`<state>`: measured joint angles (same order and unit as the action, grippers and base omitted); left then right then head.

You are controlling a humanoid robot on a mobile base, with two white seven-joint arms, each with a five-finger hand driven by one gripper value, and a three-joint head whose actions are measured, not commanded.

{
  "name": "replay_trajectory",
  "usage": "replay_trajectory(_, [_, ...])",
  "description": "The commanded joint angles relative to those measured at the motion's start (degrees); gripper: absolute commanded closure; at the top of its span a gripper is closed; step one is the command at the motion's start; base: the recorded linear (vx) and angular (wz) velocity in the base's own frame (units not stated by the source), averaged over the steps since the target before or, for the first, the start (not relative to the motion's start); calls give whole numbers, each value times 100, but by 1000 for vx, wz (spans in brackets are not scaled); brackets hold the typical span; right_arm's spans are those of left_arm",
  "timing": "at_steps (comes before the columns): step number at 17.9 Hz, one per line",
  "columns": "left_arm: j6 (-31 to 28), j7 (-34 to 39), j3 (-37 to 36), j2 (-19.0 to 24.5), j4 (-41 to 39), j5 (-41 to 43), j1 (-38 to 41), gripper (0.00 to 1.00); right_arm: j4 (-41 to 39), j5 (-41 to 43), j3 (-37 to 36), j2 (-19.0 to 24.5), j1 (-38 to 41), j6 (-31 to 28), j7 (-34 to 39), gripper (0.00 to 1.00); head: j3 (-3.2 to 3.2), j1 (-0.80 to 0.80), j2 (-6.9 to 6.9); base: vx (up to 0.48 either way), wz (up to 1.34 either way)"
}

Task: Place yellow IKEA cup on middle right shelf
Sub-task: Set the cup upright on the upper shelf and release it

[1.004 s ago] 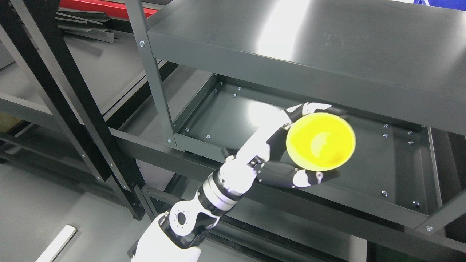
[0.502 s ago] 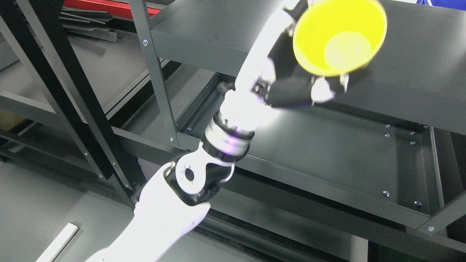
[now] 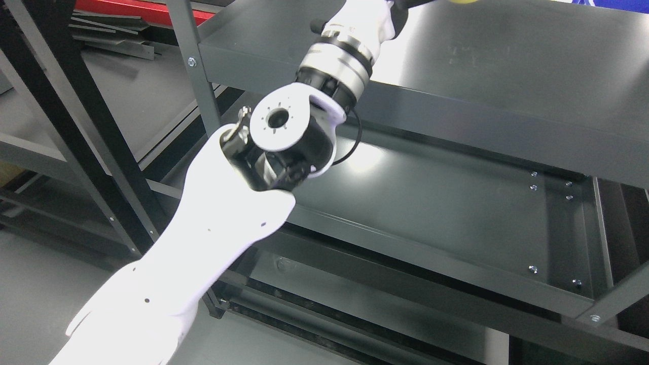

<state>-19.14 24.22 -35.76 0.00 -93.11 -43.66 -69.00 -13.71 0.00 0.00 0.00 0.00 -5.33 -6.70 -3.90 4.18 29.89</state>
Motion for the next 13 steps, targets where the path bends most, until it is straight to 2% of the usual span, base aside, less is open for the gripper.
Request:
replay_trajectory(1, [-906, 74, 227, 100, 1339, -986, -571, 98, 0, 141, 97, -100, 79, -3, 2, 1, 0, 0, 0, 9, -28])
replay_trajectory(3, [-1118, 74, 227, 100, 1357, -996, -571, 95, 0, 141, 97, -100, 79, -3, 2, 1, 0, 0, 0, 12, -30])
replay_trajectory(4, [-1214, 74, 227, 100, 1357, -961, -571, 87, 0, 141, 97, -100, 79, -3, 2, 1, 0, 0, 0, 16, -32])
replay_trajectory(7, [-2021, 31, 218, 100, 1357, -925, -571, 34, 0, 141, 97, -100, 79, -3, 2, 1, 0, 0, 0, 13, -55])
replay_trajectory(8, [-2102, 22, 227, 100, 1357, -934, -562, 27, 0, 141, 97, -100, 79, -3, 2, 1, 0, 0, 0, 13, -14])
replay_trajectory(13, [-2103, -5, 245, 100, 1226, -925, -562, 10, 0, 141, 97, -100, 79, -3, 2, 1, 0, 0, 0, 13, -32])
